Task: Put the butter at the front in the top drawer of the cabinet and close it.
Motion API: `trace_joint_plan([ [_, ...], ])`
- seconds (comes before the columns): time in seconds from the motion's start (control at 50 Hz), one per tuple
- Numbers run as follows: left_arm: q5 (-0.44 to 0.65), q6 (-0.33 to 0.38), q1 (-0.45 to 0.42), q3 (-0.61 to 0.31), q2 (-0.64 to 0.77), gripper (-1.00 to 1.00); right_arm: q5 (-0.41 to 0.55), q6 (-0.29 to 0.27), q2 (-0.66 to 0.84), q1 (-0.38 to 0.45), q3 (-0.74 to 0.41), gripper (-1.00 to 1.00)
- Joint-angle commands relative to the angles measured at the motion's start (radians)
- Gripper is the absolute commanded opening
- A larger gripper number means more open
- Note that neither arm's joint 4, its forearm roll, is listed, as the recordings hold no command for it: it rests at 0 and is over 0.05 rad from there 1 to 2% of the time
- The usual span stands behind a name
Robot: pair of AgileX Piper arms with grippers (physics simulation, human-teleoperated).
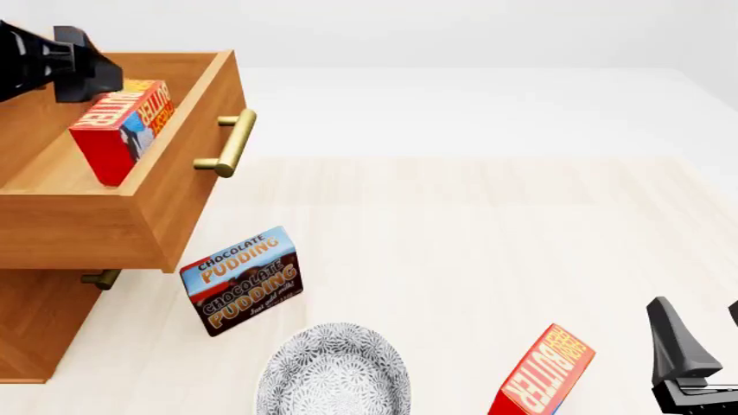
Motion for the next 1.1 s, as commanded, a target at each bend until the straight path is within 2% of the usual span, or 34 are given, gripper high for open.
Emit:
trace_joint_plan([
  [0.02,0.027,0.048,-0.050,-0.072,0.006,1.00,-0.002,0.000,0.000,0.000,0.001,1.00],
  [0.44,-0.054,0.056,-0.200,-0.120,0.072,1.00,-0.001,0.000,0.000,0.000,0.001,1.00],
  [0.7,-0.123,0.044,-0.328,-0.216,0.234,1.00,-0.001,0.000,0.000,0.000,0.001,1.00],
  [0.94,-0.164,0.015,-0.408,-0.301,0.363,1.00,-0.002,0.000,0.000,0.000,0.001,1.00],
  [1.1,-0.209,-0.021,-0.448,-0.308,0.434,1.00,-0.001,0.000,0.000,0.000,0.001,1.00],
])
